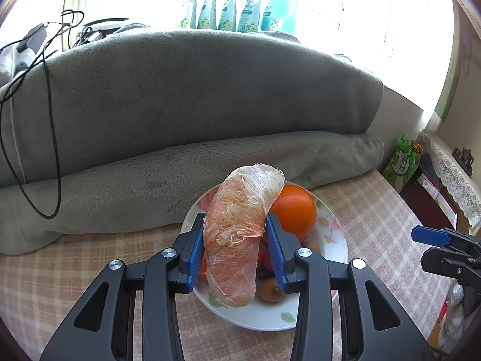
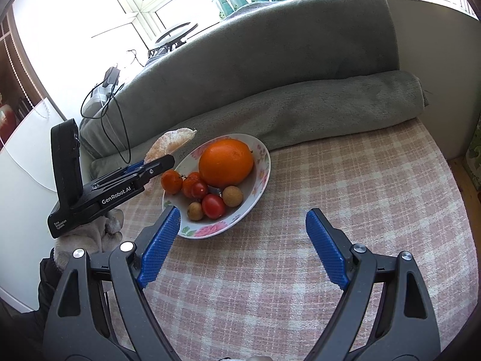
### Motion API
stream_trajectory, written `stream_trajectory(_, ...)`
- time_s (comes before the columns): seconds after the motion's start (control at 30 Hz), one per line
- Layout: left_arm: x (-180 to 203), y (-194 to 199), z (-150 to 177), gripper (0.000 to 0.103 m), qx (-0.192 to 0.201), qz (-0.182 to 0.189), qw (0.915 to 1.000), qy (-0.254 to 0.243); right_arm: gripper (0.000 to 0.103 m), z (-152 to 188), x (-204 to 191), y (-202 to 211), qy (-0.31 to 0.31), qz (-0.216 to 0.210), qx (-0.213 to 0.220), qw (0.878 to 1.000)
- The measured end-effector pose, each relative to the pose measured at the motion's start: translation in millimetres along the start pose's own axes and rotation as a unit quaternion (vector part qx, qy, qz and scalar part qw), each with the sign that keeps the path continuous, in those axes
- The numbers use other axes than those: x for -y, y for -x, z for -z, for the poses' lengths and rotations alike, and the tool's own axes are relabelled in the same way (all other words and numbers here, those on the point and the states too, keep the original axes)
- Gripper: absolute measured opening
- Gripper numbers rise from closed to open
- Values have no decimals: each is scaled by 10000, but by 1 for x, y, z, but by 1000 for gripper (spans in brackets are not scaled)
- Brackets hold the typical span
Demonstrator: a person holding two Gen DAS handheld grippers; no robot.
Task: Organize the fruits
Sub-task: 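Carry the pomelo segment with the left tool over the bowl, then lower the pomelo segment into the bowl and open the left tool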
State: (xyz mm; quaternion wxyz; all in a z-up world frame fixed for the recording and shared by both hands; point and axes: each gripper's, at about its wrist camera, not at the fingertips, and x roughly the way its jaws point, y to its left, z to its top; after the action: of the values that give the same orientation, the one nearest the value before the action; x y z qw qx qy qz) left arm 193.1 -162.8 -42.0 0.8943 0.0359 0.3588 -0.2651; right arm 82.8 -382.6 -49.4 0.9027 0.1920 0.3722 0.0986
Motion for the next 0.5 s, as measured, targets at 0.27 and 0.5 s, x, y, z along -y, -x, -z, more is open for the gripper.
stream_trajectory(0.27, 5, -7, -1, 37, -79, 15, 10000, 13, 88, 0, 4, 0, -27, 2, -10, 10000)
stream_trajectory(0.5, 7, -9, -1, 37, -108, 47, 9999, 38, 88, 0, 4, 0, -36, -4, -11, 10000)
